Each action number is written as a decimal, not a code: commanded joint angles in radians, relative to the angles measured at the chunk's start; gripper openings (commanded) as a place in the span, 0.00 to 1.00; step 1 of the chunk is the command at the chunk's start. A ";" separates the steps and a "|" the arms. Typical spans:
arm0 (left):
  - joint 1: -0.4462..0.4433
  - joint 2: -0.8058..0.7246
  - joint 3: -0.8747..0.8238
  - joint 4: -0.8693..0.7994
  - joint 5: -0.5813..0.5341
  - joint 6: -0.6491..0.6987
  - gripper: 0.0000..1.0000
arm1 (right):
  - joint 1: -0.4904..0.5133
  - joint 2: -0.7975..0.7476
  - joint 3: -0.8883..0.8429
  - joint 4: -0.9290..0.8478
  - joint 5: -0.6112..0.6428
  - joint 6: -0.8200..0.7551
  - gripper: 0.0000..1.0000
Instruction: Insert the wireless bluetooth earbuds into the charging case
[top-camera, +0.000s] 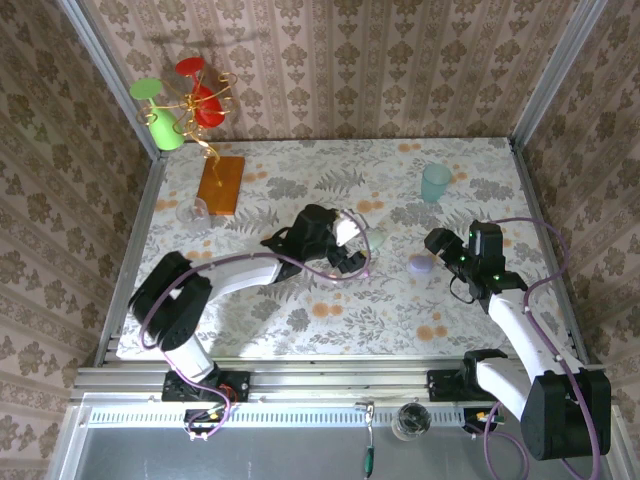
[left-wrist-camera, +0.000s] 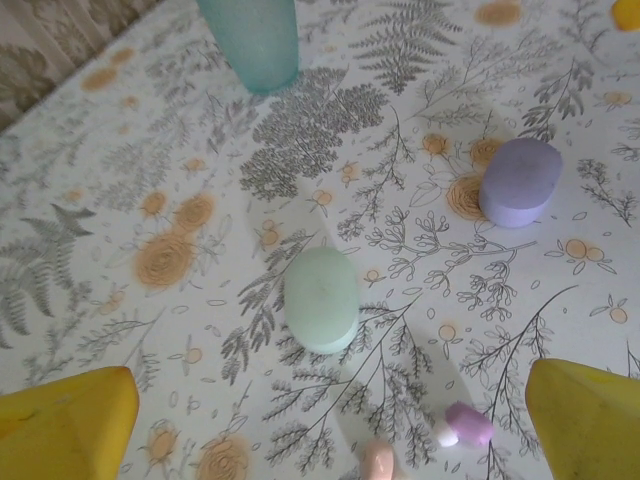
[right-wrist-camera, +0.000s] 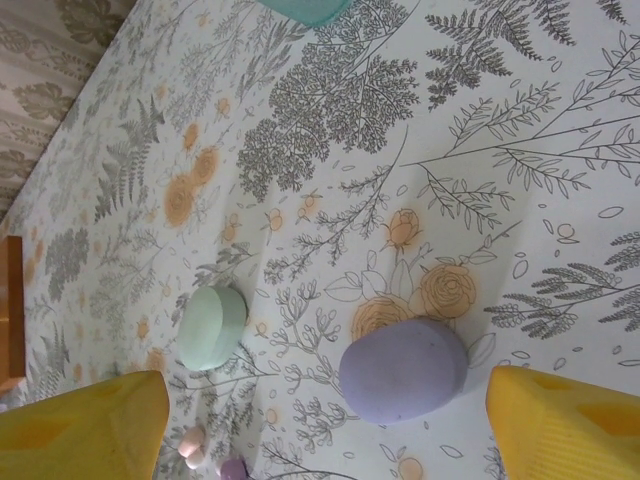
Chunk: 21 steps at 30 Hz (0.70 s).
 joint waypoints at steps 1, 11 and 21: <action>-0.006 0.057 0.089 -0.128 -0.052 -0.077 1.00 | -0.005 -0.016 0.012 -0.061 0.001 -0.051 0.84; -0.005 0.285 0.348 -0.274 0.000 -0.182 0.99 | -0.005 0.007 0.055 -0.089 0.003 -0.114 0.83; 0.002 0.430 0.496 -0.340 0.021 -0.190 0.97 | -0.006 0.003 0.067 -0.114 0.011 -0.157 0.83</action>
